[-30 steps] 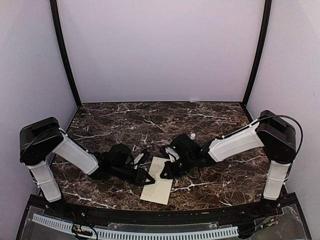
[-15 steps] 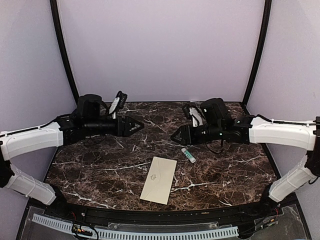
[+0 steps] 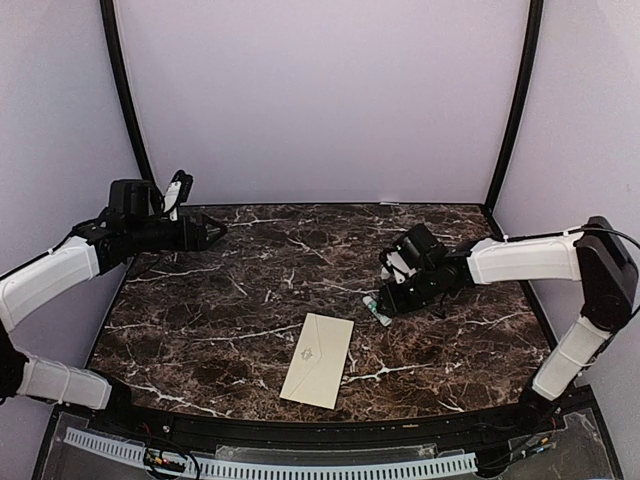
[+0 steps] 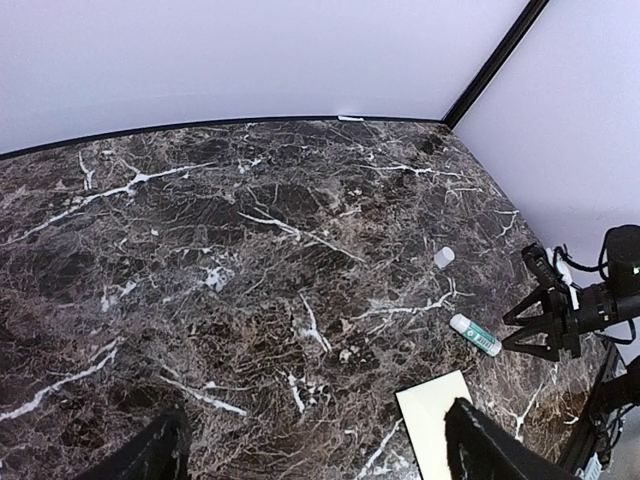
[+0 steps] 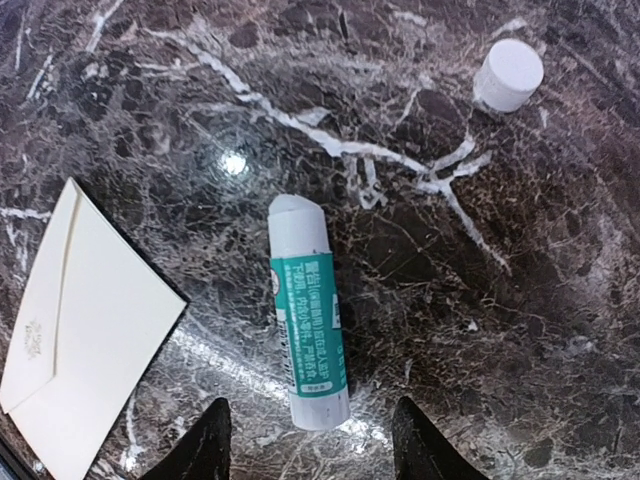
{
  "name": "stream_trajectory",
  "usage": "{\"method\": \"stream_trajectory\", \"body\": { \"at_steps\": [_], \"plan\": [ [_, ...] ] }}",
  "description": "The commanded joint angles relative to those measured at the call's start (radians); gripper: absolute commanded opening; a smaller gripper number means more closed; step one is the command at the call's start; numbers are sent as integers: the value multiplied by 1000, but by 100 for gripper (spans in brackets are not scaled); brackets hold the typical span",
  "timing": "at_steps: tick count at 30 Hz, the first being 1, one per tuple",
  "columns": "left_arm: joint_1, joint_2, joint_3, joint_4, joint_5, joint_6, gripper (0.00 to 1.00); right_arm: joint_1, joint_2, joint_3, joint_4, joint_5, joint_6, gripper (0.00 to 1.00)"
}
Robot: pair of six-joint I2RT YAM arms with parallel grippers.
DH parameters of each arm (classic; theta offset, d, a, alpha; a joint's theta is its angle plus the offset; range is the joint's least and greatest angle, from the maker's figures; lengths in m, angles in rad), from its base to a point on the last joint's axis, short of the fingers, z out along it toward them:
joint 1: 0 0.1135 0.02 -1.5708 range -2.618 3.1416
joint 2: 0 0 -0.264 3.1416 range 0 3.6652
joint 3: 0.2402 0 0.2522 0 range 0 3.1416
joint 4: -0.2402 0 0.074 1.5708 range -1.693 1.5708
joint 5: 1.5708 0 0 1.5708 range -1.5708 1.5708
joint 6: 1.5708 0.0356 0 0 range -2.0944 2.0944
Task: Place the letter into the envelope and seal it
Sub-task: Pick up the solid glue from the center of the board.
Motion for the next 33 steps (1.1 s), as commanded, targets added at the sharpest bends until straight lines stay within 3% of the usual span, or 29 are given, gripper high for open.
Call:
{"method": "stream_trajectory", "body": {
  "at_steps": [1, 11, 17, 24, 33],
  "plan": [
    [42, -74, -60, 114, 49, -13, 87, -2, 75, 50, 2, 8, -79, 50],
    [44, -57, -53, 89, 50, -1, 86, 1, 179, 114, 18, 1, -107, 45],
    [44, -57, -59, 90, 59, -3, 86, 4, 215, 138, 17, 8, -116, 33],
    [44, -50, -60, 94, 79, -7, 86, 16, 250, 160, 17, 21, -118, 31],
    [44, -86, -94, 115, 78, -5, 84, 17, 181, 114, 113, -13, -79, 12]
  ]
}}
